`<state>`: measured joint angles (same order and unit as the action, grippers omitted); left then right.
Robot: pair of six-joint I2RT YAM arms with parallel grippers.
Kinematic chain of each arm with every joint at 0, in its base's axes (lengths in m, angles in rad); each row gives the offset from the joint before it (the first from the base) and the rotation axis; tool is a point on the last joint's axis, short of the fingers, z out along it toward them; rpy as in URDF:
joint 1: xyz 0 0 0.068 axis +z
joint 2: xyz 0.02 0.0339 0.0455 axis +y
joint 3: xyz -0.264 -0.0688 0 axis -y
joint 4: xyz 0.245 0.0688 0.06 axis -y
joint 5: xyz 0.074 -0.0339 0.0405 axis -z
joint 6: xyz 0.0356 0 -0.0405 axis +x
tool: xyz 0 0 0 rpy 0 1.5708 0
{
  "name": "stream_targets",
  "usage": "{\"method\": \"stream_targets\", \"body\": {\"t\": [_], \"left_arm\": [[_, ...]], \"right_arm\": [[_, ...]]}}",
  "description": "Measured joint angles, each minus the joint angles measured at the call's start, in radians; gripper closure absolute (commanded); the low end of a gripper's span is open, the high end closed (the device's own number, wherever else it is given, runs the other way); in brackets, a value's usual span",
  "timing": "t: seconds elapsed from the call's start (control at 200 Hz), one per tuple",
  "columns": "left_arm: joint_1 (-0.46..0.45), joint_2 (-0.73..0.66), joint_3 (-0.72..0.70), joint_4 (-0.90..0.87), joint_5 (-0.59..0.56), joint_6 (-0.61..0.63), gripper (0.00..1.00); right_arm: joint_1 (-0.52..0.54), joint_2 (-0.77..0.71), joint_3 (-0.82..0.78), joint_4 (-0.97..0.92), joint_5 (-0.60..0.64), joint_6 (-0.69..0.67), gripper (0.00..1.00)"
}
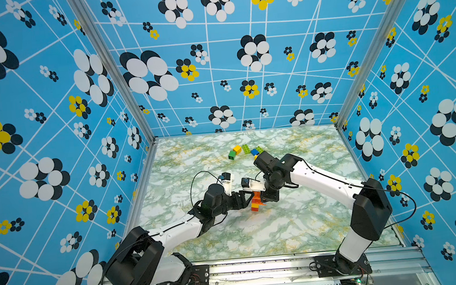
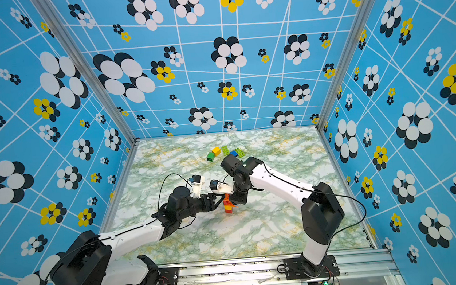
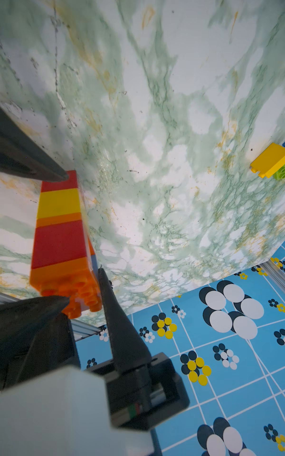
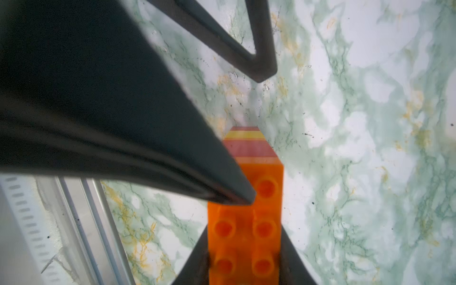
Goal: Assemble the letter p with lego
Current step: Assemble the lego brick with the lego brick.
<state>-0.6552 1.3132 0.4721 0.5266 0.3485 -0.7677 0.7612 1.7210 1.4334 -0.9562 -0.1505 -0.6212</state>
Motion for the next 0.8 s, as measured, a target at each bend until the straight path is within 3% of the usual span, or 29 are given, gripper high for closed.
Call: {"method": "stream_targets", "body": {"t": [0.335, 0.8], "left_arm": [[-0.007, 0.029, 0.000, 0.048, 0.012, -0.007, 0.39], [-0.026, 0.041, 0.002, 0.074, 0.019, 0.001, 0.50]], "right_arm": [[0.000, -0.001, -0.002, 0.003, 0.000, 0.008, 0.75], [0.003, -0.013, -0.038, 0.044, 0.012, 0.030, 0.50]]}}
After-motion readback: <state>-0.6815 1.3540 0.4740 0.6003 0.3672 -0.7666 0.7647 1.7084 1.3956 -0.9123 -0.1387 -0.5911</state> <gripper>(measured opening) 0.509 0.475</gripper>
